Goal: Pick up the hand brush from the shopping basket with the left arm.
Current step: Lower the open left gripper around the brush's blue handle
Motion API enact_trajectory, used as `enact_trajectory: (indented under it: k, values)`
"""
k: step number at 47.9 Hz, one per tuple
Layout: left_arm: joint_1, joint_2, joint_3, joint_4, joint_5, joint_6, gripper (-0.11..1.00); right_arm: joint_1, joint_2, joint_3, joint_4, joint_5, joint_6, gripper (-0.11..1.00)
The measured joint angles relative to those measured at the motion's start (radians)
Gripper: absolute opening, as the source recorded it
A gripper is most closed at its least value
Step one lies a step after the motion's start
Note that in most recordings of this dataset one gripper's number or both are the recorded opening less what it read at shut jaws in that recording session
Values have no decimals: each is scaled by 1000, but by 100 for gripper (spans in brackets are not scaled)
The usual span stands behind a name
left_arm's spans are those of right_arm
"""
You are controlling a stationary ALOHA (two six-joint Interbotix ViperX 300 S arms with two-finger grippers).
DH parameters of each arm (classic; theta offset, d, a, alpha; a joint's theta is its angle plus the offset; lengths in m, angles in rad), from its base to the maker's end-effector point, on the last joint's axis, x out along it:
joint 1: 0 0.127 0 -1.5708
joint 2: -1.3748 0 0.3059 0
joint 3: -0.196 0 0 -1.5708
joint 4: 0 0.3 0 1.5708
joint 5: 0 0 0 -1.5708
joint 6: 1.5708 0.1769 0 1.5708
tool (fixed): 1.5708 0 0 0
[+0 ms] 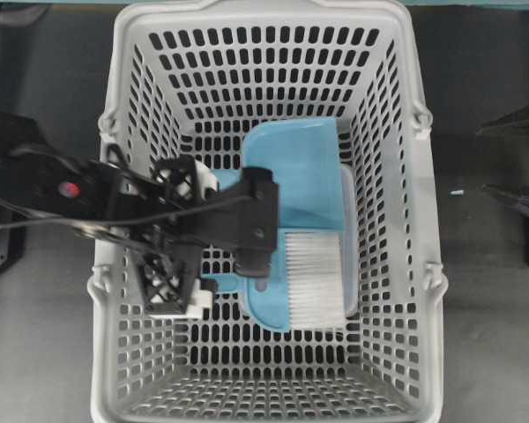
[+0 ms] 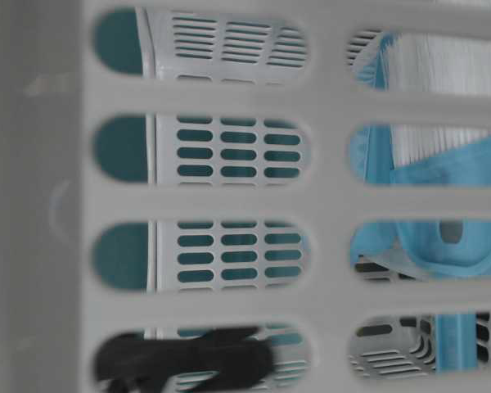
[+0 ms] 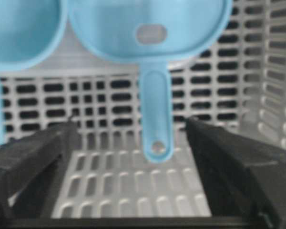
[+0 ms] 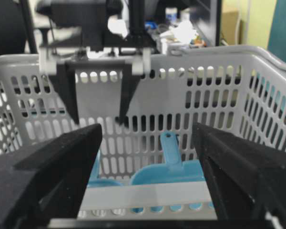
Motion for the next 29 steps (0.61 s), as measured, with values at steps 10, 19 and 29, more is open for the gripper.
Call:
enact_trajectory:
  k: [10, 19, 29]
  values:
    - [-34, 91, 0, 0, -26, -26, 91, 0, -2, 0, 0, 0, 0, 73]
    - [-37, 146, 32, 0, -103, -51, 91, 0, -2, 2, 0, 0, 0, 73]
    - [-37, 196, 95, 0, -153, -64, 91, 0, -3, 5, 0, 0, 0, 73]
